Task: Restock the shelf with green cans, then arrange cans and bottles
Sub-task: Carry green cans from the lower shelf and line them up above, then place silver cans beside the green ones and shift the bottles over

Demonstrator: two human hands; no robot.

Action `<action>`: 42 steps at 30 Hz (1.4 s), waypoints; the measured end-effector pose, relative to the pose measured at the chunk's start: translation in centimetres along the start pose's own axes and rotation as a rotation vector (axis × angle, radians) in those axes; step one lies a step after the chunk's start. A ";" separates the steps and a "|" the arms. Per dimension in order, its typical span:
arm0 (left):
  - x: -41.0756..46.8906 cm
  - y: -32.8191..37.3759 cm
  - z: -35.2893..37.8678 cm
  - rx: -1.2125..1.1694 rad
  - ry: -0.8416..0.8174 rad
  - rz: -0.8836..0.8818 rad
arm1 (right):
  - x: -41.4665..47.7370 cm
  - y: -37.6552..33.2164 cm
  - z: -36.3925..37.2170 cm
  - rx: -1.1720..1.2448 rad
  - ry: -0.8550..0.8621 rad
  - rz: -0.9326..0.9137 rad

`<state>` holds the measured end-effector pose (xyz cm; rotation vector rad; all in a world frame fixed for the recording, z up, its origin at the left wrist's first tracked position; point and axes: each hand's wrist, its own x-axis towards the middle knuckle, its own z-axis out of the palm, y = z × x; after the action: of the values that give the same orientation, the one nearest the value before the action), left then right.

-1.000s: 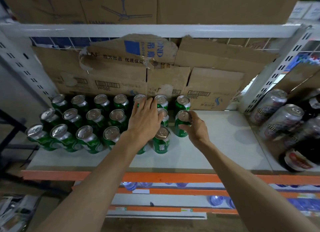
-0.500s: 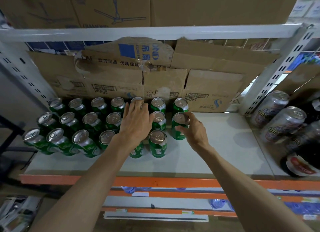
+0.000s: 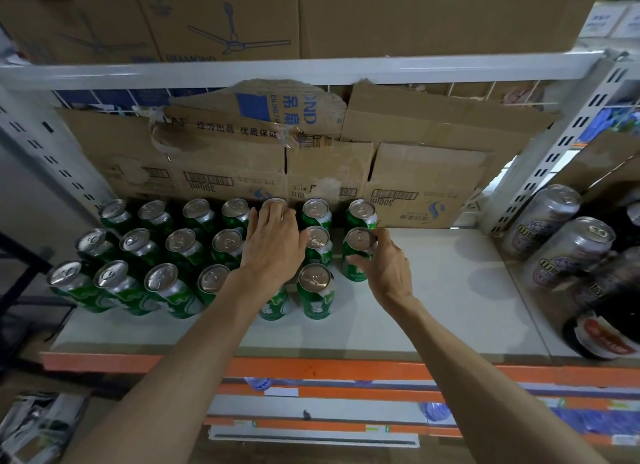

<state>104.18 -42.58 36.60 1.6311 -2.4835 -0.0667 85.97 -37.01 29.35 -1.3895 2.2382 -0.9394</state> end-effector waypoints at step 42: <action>-13.2 52.7 -3.1 -0.320 -0.147 0.736 | -19.7 22.1 -43.4 -0.204 0.500 0.223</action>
<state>62.00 -9.21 45.00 0.5552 -2.8270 -0.4673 54.77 2.42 44.39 -1.0265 2.8564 -1.0968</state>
